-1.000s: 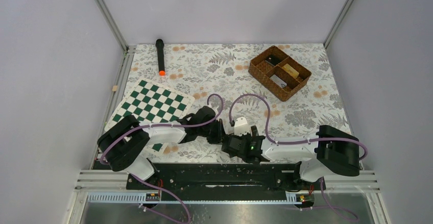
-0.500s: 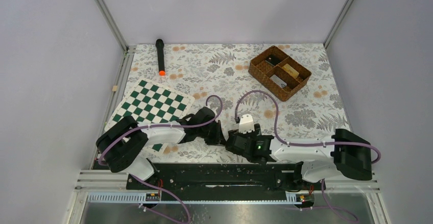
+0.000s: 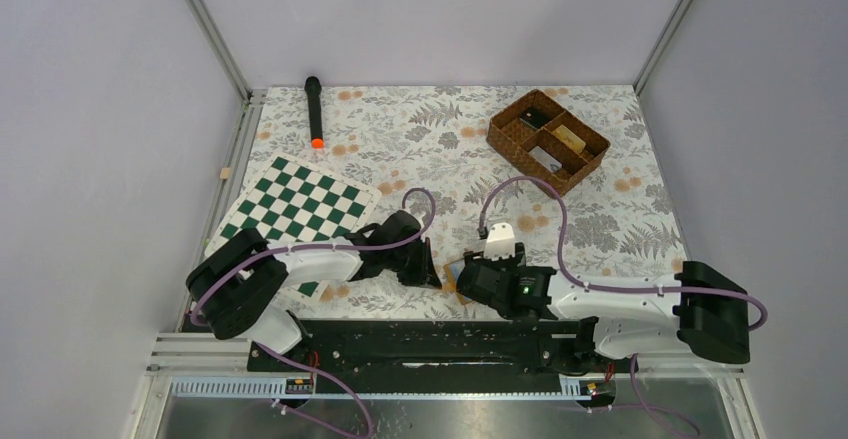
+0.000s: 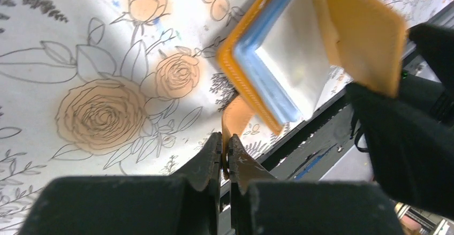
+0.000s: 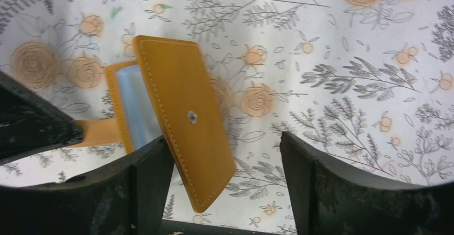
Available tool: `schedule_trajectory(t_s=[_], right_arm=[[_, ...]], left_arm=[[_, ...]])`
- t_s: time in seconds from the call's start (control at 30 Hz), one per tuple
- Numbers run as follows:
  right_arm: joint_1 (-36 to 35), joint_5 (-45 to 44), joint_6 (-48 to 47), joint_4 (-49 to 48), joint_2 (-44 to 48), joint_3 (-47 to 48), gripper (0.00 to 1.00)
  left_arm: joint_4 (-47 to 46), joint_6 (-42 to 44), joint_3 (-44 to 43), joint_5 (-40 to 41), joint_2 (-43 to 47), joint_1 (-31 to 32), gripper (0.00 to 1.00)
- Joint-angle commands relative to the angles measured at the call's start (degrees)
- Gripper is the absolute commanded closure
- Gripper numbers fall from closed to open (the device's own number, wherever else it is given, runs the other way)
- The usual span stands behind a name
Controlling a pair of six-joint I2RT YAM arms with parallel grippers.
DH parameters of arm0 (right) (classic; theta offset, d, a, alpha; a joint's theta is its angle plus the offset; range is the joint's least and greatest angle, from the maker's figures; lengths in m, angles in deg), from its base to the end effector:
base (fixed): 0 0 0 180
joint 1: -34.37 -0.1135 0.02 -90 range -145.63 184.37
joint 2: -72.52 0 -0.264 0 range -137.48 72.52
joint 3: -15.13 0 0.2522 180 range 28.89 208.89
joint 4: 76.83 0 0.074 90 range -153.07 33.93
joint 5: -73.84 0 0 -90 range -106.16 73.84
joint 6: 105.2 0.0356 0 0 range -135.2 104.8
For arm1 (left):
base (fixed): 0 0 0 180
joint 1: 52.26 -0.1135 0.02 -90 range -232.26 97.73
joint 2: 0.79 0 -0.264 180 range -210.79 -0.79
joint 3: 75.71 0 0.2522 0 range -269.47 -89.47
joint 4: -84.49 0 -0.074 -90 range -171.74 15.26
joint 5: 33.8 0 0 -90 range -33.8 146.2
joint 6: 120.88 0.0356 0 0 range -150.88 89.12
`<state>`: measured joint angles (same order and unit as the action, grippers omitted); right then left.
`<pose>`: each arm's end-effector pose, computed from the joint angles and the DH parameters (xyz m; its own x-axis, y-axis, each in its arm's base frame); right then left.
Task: Take the credit cards out of the card holder
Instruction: Open the card holder at the center of the board.
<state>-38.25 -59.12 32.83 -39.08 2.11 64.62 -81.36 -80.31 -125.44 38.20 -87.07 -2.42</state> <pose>0.0886 0.2018 0.1867 -0.6112 -0.1312 -0.7805 -0.2066 0.9784 -0.0027 0.1682 -0.2163 0.1433 -0.9726 0.0323 -0.2303 0.1757 0.7509 -0.6366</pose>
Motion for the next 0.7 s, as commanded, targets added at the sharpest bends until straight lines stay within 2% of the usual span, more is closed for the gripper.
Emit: schedule_trajectory(t_s=[0.0, 0.33, 0.43, 0.53, 0.67], right_arm=[[2.8, -3.5, 2.1, 3.6, 3.8, -2.8, 0.24], [9.9, 6.0, 1.1, -7.2, 8.2, -12.2, 0.32], [10.5, 6.7, 1.0, -7.3, 8.8, -12.6, 0.35], [10.7, 7.9, 0.4, -5.8, 10.7, -11.6, 0.42], [10.7, 9.1, -0.4, -3.0, 13.9, -8.9, 0.56]], left_arm=[[3.5, 2.3, -1.3, 1.9, 2.2, -0.7, 1.0], [6.0, 4.0, -1.3, 3.2, 2.9, -1.8, 1.0], [6.0, 4.2, -1.0, 3.1, 3.2, -2.1, 1.0], [6.0, 4.3, -0.9, 2.9, 3.3, -2.2, 1.0], [6.2, 4.5, -0.9, 2.9, 3.8, -2.3, 1.0]])
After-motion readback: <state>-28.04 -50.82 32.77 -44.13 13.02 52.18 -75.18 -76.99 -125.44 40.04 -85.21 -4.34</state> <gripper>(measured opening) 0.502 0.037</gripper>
